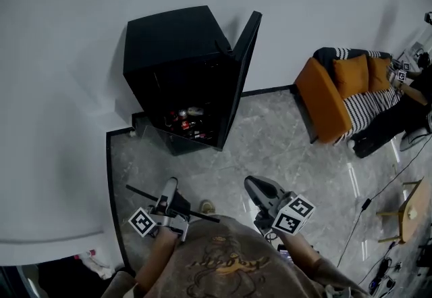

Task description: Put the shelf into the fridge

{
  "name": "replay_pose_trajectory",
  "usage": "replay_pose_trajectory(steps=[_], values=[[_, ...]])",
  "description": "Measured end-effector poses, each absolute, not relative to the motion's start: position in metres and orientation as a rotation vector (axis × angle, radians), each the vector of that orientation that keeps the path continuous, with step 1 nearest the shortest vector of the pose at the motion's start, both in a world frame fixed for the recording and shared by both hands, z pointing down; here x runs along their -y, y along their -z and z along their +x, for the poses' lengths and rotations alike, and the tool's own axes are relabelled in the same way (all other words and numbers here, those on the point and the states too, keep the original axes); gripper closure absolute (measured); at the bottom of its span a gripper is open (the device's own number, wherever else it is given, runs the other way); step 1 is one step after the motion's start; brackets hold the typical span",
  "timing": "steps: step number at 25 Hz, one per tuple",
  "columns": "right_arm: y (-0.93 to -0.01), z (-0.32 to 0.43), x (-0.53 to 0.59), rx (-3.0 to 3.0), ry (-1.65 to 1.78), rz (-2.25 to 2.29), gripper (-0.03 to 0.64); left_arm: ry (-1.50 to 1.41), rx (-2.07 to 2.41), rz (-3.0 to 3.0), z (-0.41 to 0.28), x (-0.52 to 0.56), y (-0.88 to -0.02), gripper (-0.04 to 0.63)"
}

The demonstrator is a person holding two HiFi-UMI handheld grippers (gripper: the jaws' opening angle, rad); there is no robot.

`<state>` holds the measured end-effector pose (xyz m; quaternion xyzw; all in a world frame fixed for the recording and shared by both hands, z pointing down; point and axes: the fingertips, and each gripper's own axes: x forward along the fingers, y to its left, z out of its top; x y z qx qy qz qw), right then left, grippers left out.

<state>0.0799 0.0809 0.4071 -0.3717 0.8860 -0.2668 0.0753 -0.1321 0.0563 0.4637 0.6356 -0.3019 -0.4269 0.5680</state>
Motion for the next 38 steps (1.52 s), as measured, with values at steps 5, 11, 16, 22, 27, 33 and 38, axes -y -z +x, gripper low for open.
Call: replay_pose_trajectory(steps=[5, 11, 16, 22, 27, 33, 38], values=[[-0.412, 0.066, -0.058, -2.646, 0.812, -1.129, 0.595, 0.975, 0.696, 1.497, -0.141, -0.029, -0.471, 0.581], [-0.412, 0.062, -0.048, -2.643, 0.820, -1.154, 0.594, 0.970, 0.691, 1.484, -0.143, -0.013, -0.475, 0.581], [-0.415, 0.062, -0.036, -2.646, 0.826, -1.164, 0.594, 0.987, 0.694, 1.473, -0.143, 0.002, -0.478, 0.581], [-0.417, 0.061, -0.009, -2.659, 0.825, -1.138, 0.594, 1.019, 0.724, 1.456, -0.141, 0.023, -0.487, 0.580], [-0.414, 0.067, 0.018, -2.699, 0.789, -1.111, 0.595, 1.042, 0.736, 1.452, -0.133, 0.043, -0.494, 0.581], [-0.414, 0.077, 0.054, -2.732, 0.800, -1.064, 0.595, 1.088, 0.779, 1.414, -0.124, 0.069, -0.505, 0.581], [-0.417, 0.078, 0.082, -2.781, 0.822, -0.997, 0.595, 1.140, 0.818, 1.397, -0.123, 0.090, -0.512, 0.581]])
